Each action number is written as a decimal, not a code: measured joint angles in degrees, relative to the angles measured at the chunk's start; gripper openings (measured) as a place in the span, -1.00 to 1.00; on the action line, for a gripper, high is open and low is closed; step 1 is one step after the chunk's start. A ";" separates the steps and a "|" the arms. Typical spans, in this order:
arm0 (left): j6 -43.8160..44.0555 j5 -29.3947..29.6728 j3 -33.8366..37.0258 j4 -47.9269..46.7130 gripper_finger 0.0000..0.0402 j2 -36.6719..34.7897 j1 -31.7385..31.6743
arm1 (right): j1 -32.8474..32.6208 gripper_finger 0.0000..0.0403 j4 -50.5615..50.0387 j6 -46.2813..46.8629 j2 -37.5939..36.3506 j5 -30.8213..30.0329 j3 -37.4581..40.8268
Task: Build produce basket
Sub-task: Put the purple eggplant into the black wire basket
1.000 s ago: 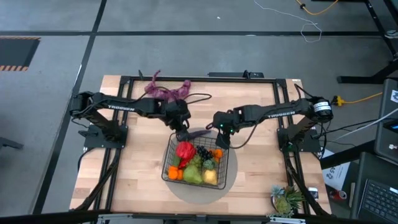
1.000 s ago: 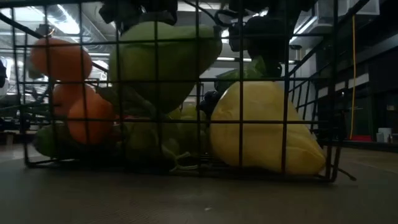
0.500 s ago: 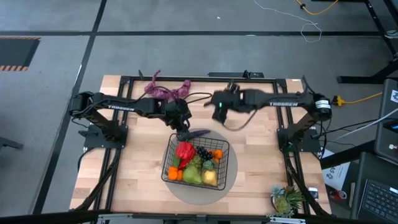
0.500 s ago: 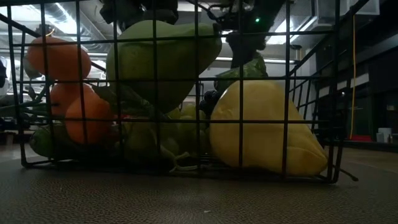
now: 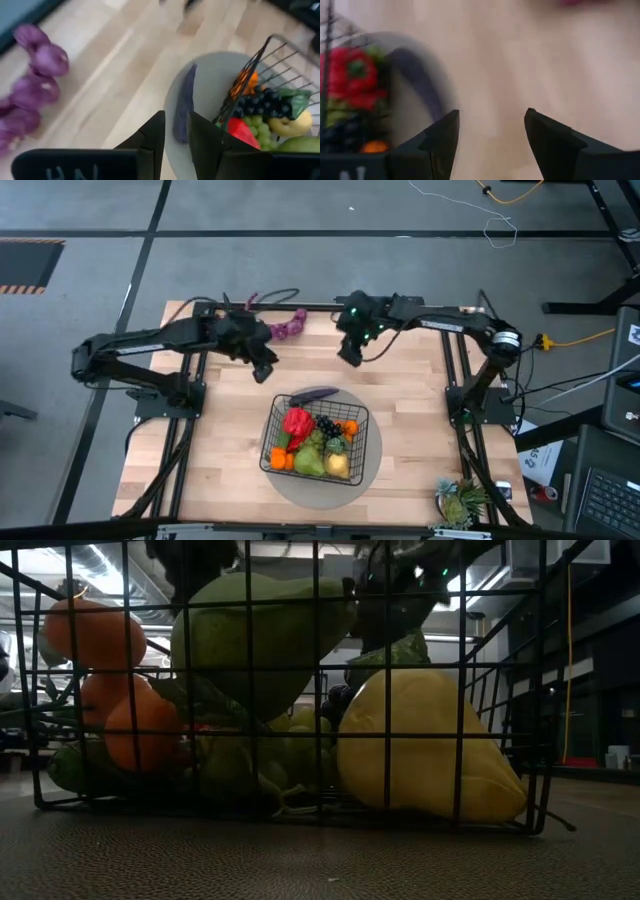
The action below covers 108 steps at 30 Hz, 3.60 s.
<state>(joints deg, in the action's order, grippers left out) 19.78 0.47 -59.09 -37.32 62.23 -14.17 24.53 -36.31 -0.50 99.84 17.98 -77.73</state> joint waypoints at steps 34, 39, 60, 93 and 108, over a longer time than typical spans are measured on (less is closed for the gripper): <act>-3.93 7.87 0.07 -1.30 -0.63 -4.45 2.12 | -11.46 0.12 3.80 -10.02 17.94 4.98 -0.24; -4.62 7.87 0.07 -1.30 -0.63 -4.45 2.09 | -10.01 0.12 2.76 -10.47 17.74 9.74 -0.24; -6.84 9.42 0.11 -4.01 -0.63 -4.45 2.07 | -6.17 0.12 0.01 -13.27 17.20 11.65 -1.01; -6.31 9.53 0.11 -3.96 -0.63 -4.21 2.07 | -7.88 0.12 4.73 -19.19 20.19 11.86 -1.05; -6.24 9.56 0.11 -3.72 -0.63 -4.21 2.07 | -8.76 0.04 4.68 -19.24 20.34 10.15 -1.12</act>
<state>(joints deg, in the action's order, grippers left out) 13.54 10.02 -58.98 -41.04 58.02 -12.10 15.77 -31.63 -19.74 120.18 28.13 -78.85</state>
